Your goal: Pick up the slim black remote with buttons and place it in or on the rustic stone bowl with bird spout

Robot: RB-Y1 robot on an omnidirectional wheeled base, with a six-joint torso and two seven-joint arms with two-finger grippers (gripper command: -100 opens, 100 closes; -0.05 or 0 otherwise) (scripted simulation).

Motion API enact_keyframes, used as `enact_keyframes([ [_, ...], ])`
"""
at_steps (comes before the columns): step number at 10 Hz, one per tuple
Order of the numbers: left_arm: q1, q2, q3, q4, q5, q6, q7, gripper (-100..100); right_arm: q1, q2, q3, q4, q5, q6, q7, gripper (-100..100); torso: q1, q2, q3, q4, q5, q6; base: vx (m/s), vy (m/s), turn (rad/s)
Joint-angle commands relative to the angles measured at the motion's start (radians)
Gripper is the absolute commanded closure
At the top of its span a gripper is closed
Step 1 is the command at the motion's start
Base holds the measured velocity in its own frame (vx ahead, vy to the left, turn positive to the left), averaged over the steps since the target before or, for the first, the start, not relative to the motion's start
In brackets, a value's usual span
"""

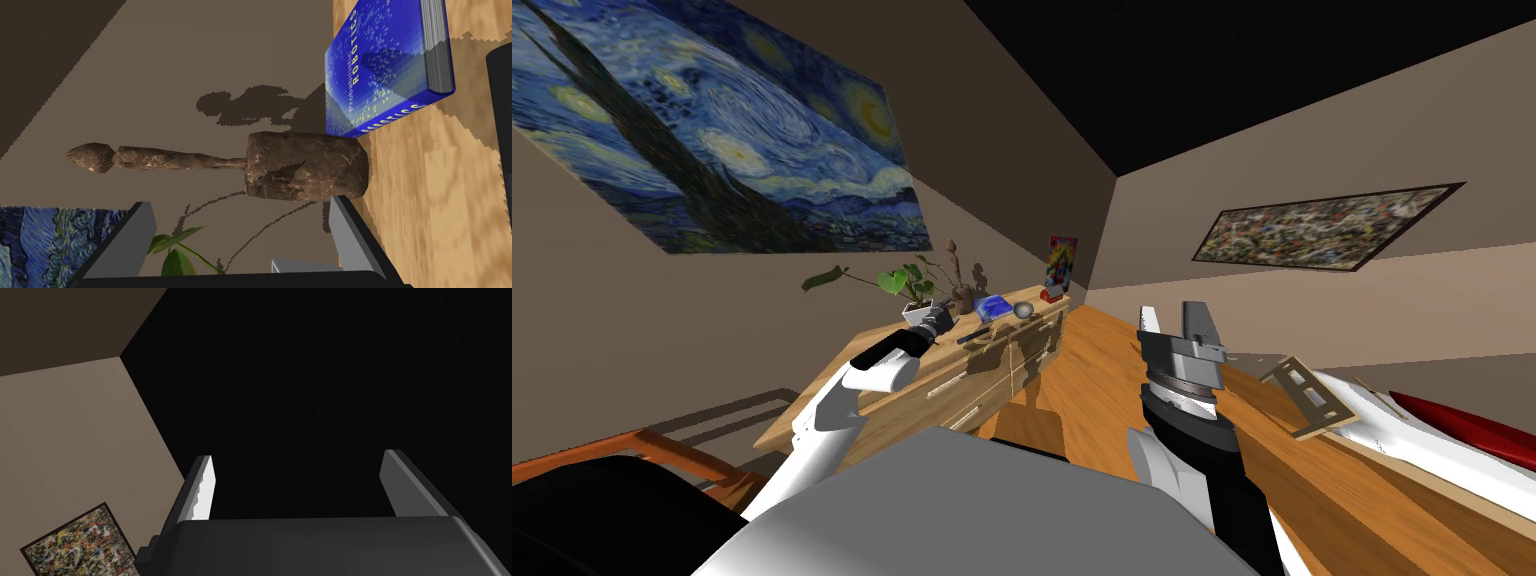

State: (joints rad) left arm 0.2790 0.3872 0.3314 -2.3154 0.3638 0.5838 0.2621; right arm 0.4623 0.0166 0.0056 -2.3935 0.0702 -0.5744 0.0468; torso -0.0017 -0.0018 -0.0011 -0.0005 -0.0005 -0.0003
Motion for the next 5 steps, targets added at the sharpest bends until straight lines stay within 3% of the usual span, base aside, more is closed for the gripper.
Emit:
enact_keyframes([
  [1, 0.0, 0.0, 0.001, 0.001, 0.001, 0.041, 0.003, -100, 0.0, 0.0, 0.0, 0.0, 0.0, 0.0, 0.0, 0, 0.0, 0.0, 0.0, 0.0, 0.0, 0.0, 0.011, -0.013, 0.009],
  [5, -0.016, 0.035, 0.037, 0.029, 0.04, 0.161, 0.043, -100, 0.0, 0.0, 0.0, 0.0, 0.0, 0.0, 0.0, 0, 0.001, 0.0, 0.0, 0.0, 0.0, 0.0, 0.03, -0.025, -0.032],
])
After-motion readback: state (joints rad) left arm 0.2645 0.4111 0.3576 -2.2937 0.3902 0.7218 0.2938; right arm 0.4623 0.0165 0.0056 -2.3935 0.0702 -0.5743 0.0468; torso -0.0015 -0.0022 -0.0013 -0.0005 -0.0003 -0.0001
